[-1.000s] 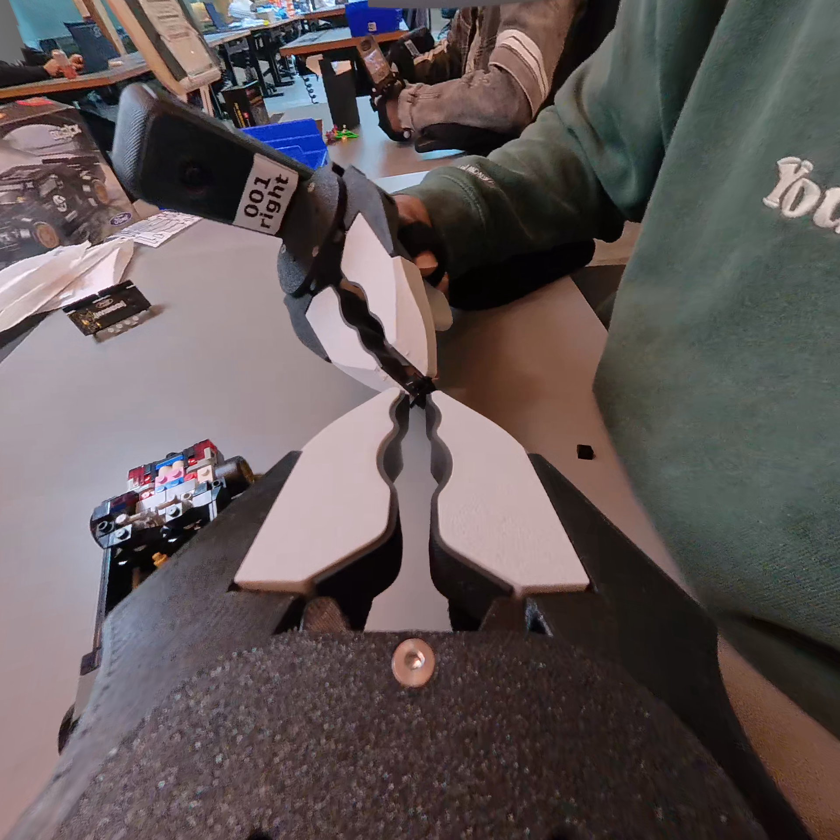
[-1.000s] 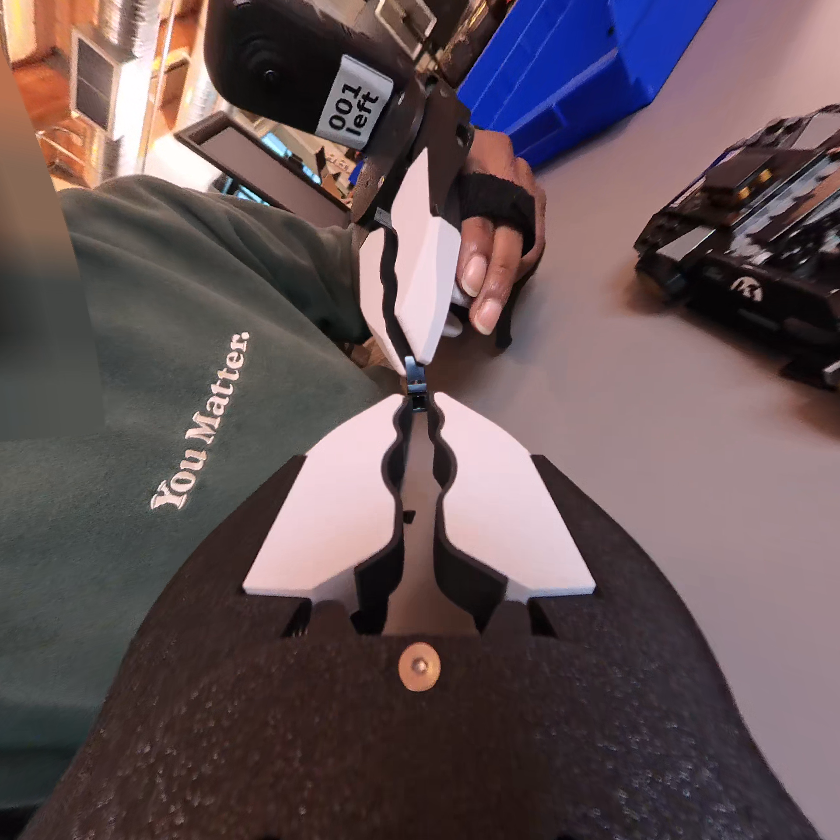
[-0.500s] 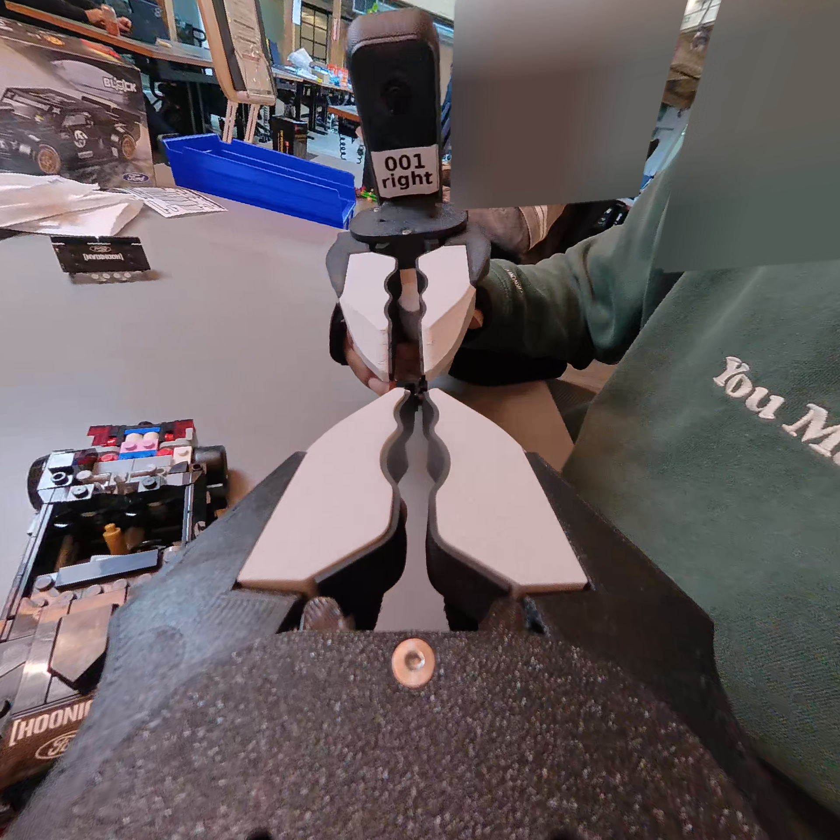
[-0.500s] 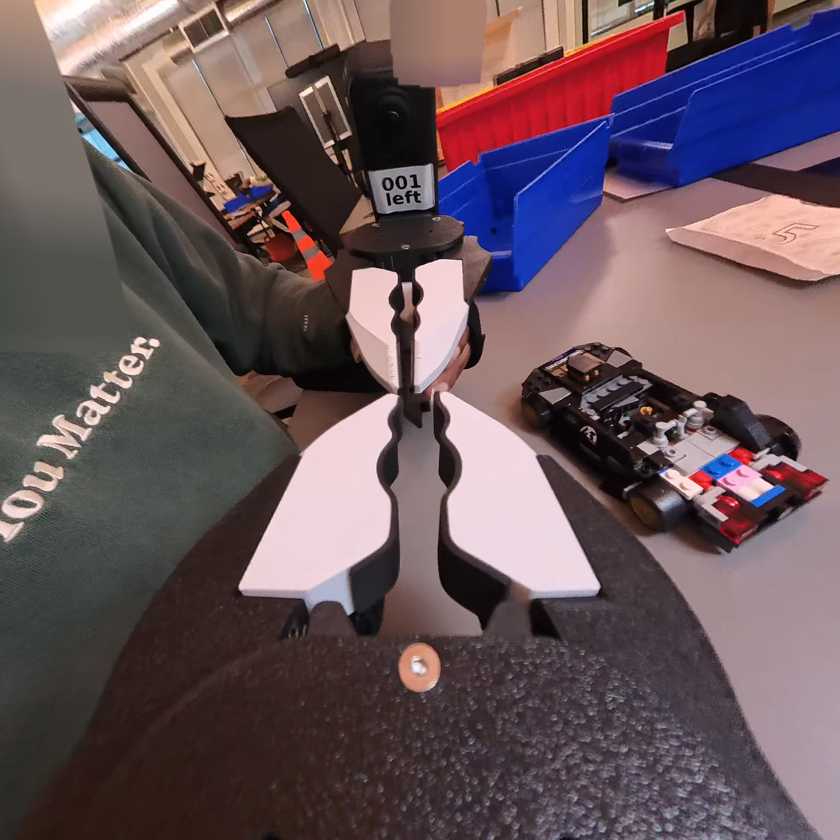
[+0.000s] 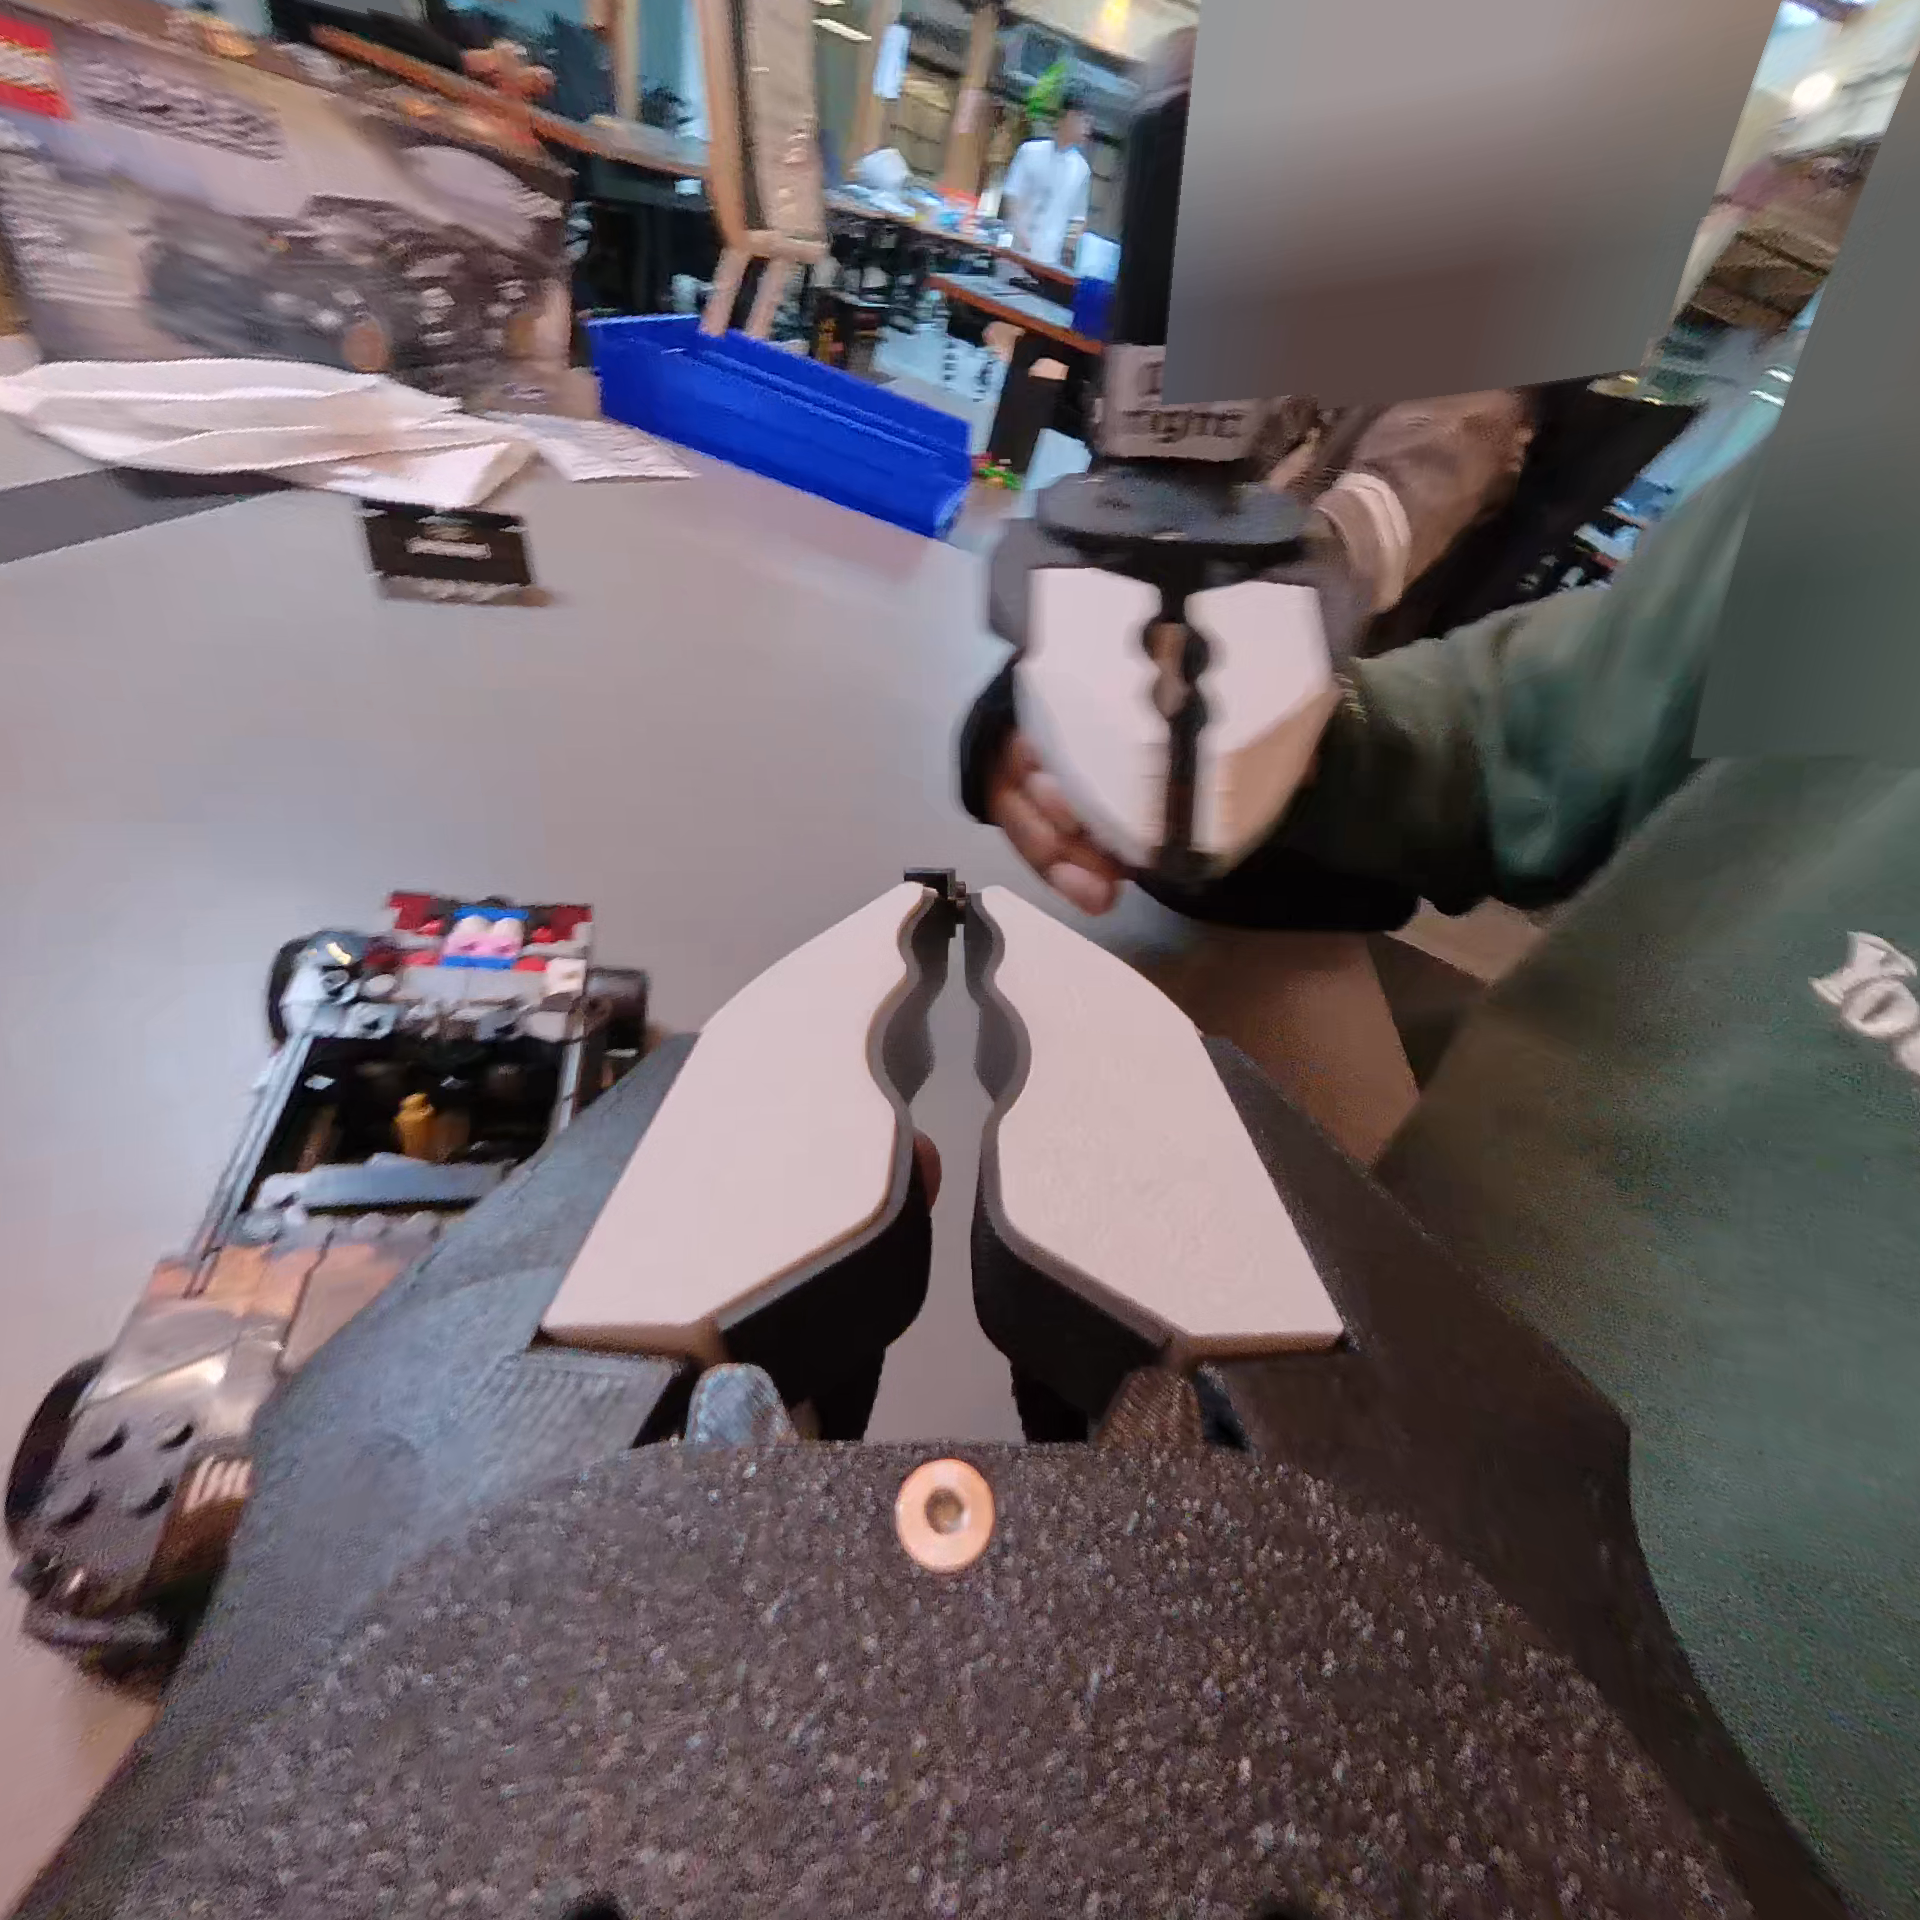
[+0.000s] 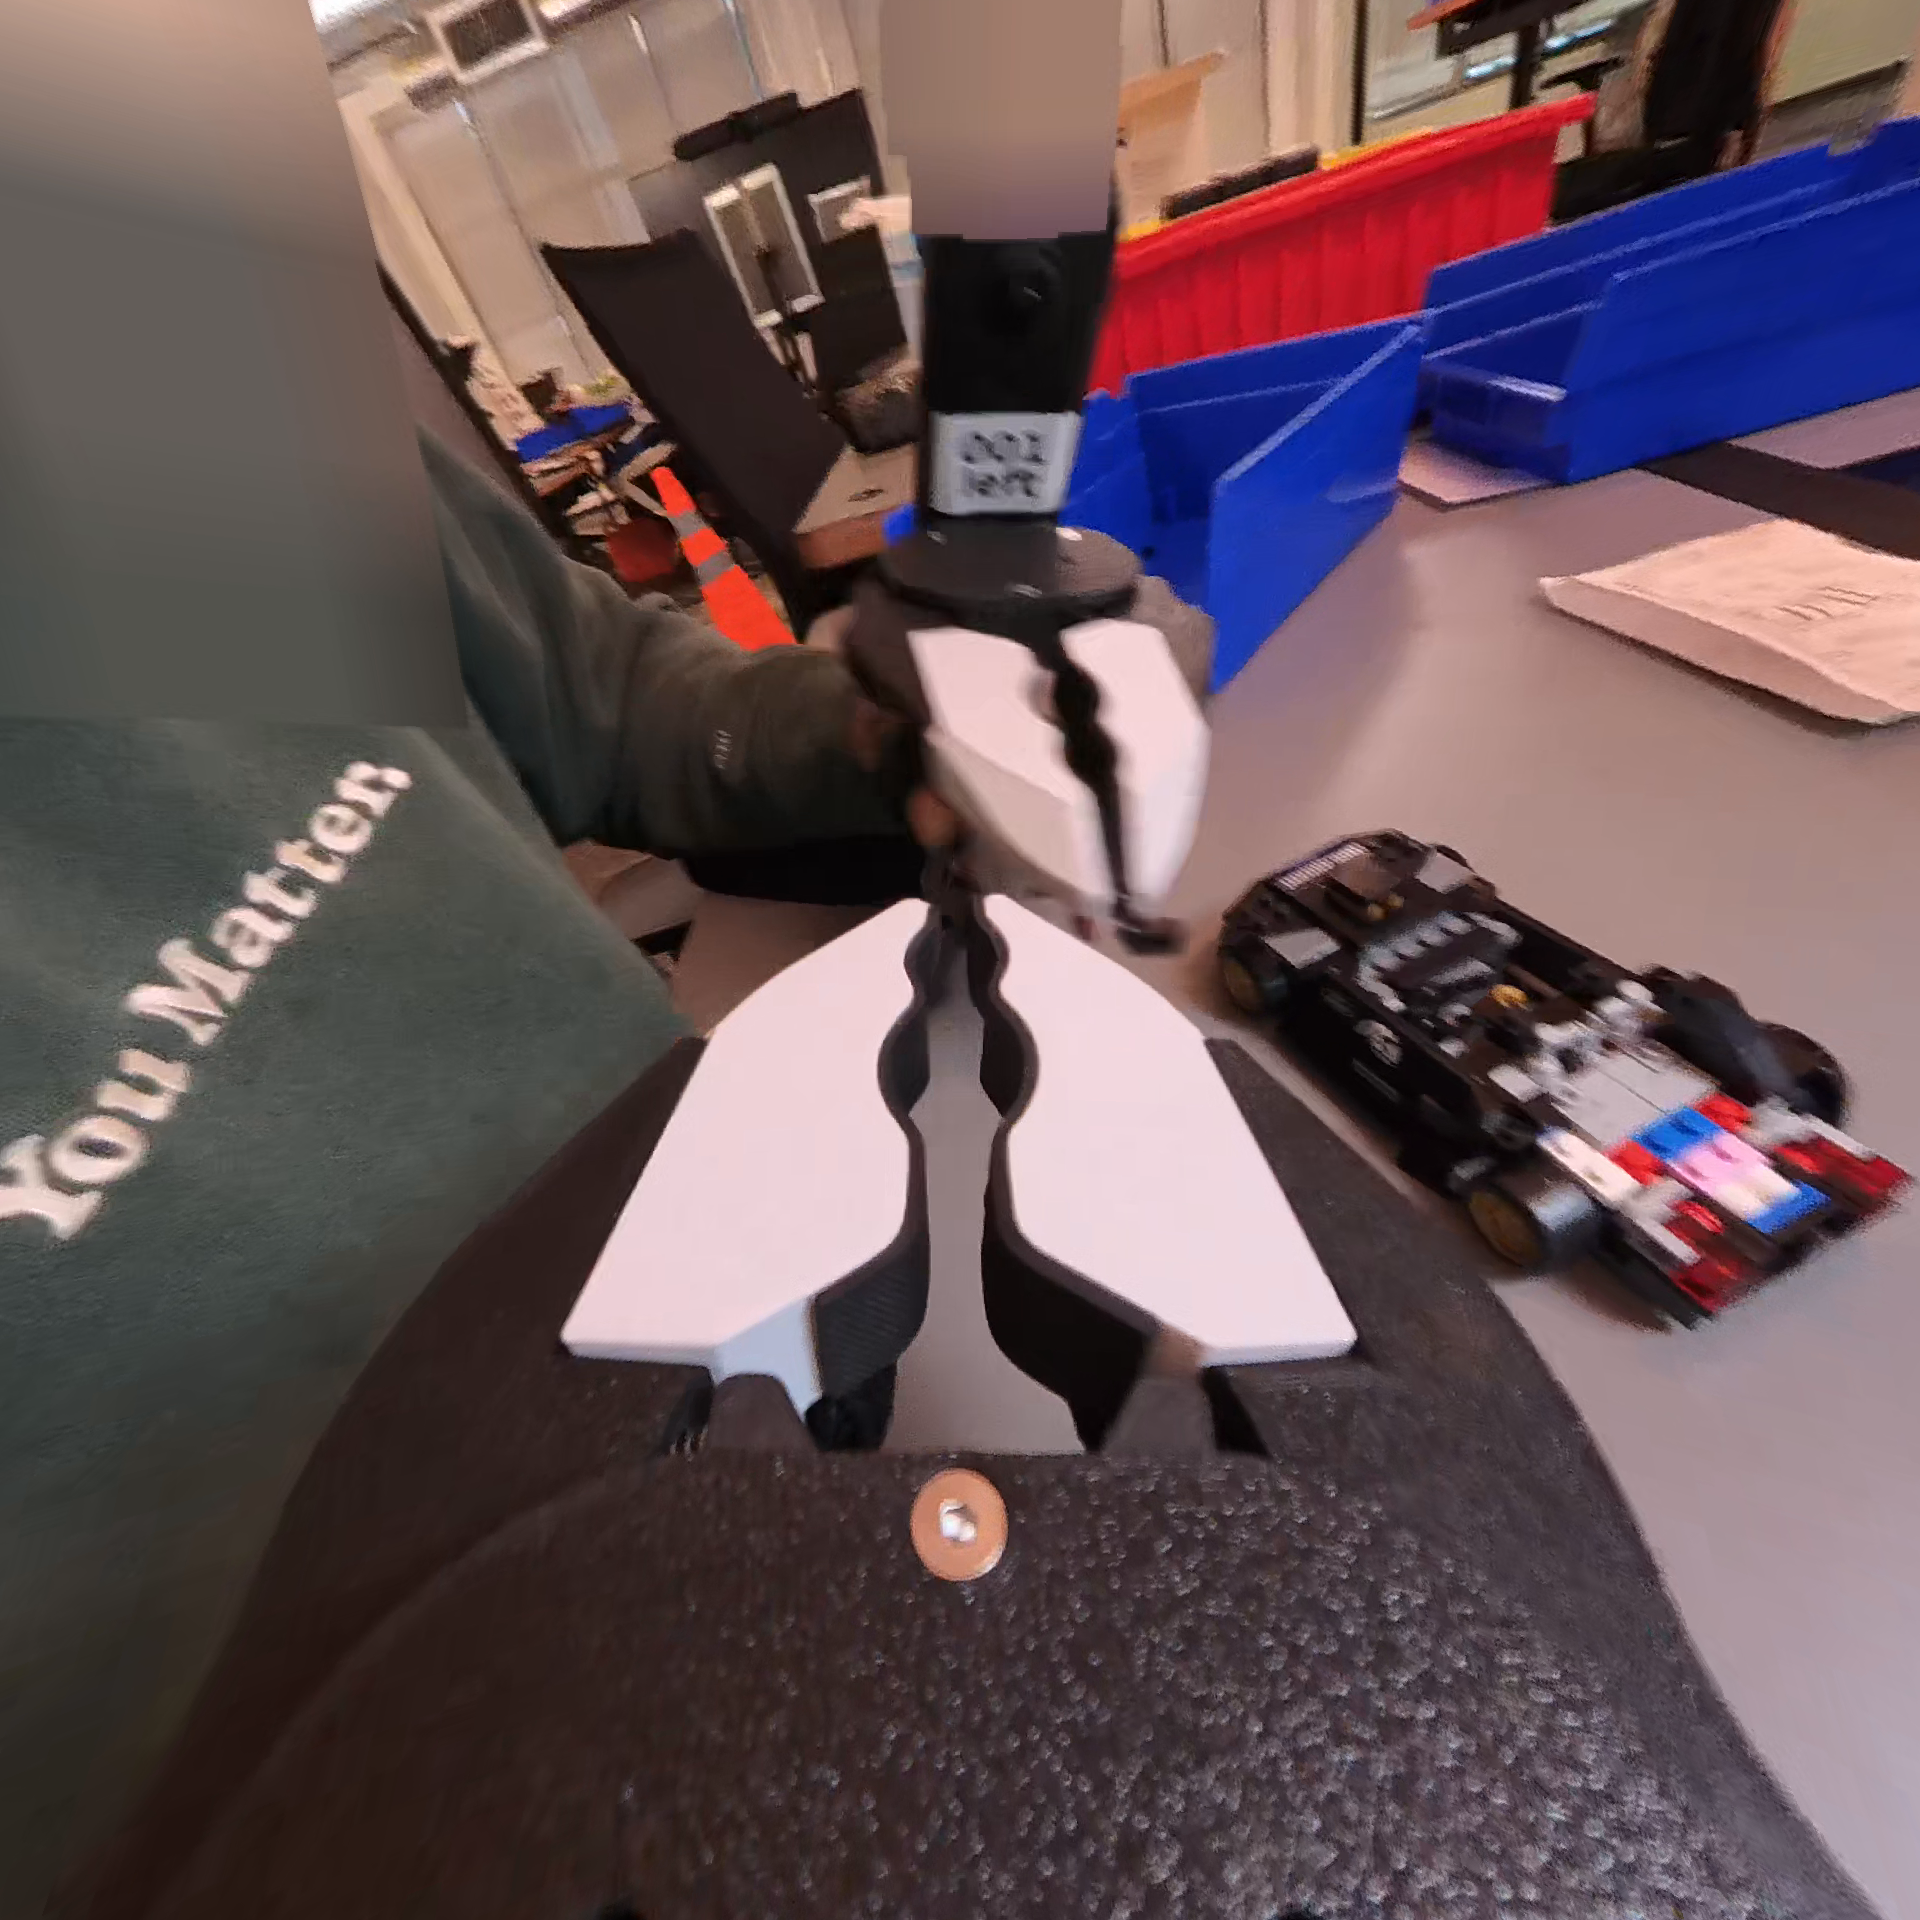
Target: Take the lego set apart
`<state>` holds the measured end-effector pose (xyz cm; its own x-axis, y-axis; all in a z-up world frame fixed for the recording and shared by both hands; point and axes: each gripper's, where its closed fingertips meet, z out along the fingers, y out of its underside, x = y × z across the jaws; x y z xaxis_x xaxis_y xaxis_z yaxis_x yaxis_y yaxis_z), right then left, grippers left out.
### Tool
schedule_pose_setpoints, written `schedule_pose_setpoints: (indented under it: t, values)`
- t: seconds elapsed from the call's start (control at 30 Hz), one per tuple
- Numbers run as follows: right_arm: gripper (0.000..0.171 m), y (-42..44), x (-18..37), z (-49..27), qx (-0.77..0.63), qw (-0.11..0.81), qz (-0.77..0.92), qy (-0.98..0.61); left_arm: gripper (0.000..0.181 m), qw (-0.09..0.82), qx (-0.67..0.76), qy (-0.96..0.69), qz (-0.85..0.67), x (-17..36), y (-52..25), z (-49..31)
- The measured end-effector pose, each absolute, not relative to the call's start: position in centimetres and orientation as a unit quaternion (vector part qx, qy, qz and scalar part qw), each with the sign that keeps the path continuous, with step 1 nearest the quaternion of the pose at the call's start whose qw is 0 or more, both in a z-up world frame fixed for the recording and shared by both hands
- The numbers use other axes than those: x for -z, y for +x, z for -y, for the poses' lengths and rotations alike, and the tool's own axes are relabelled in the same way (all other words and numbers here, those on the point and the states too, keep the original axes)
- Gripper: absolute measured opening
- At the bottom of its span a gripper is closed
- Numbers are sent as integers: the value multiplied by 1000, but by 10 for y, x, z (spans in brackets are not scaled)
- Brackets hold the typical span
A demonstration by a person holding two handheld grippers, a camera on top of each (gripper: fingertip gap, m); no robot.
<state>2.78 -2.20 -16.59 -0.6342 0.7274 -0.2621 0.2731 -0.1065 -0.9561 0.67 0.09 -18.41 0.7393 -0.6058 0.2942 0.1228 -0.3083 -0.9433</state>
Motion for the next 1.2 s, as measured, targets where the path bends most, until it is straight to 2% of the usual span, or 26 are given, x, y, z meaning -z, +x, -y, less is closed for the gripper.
schedule_pose_setpoints:
  t: [0.1,0.33,0.5,0.6,0.67,0.77,0.93,1.0,1.03,1.1,1.2]
  values:
    - [4,20,171,19,-587,243,660,-402,4,581,318,-736,-139,175,-3,-3]
    - [5,15,186,-2,-589,220,642,-438,4,574,281,-752,-158,174,-15,-1]
    - [5,11,196,-7,-564,228,652,-453,3,560,62,-820,-100,138,-109,42]
    - [6,10,197,-10,-561,227,651,-458,3,489,-116,-865,4,127,-197,109]
    - [6,9,199,-11,-565,217,645,-467,3,427,-154,-889,67,141,-234,150]
    - [6,8,202,-10,-565,207,642,-475,3,368,-121,-913,125,185,-250,174]
    - [6,8,204,-7,-563,205,642,-478,7,307,-129,-933,137,238,-263,177]
    - [6,7,204,-6,-563,204,642,-479,4,322,-125,-929,135,239,-264,171]
    - [6,7,205,-6,-562,203,642,-479,7,334,-113,-927,132,237,-261,168]
    - [6,6,206,-4,-563,201,642,-480,41,363,-58,-923,115,231,-245,159]
    - [6,5,207,-2,-563,199,642,-481,56,389,-18,-917,90,228,-228,150]
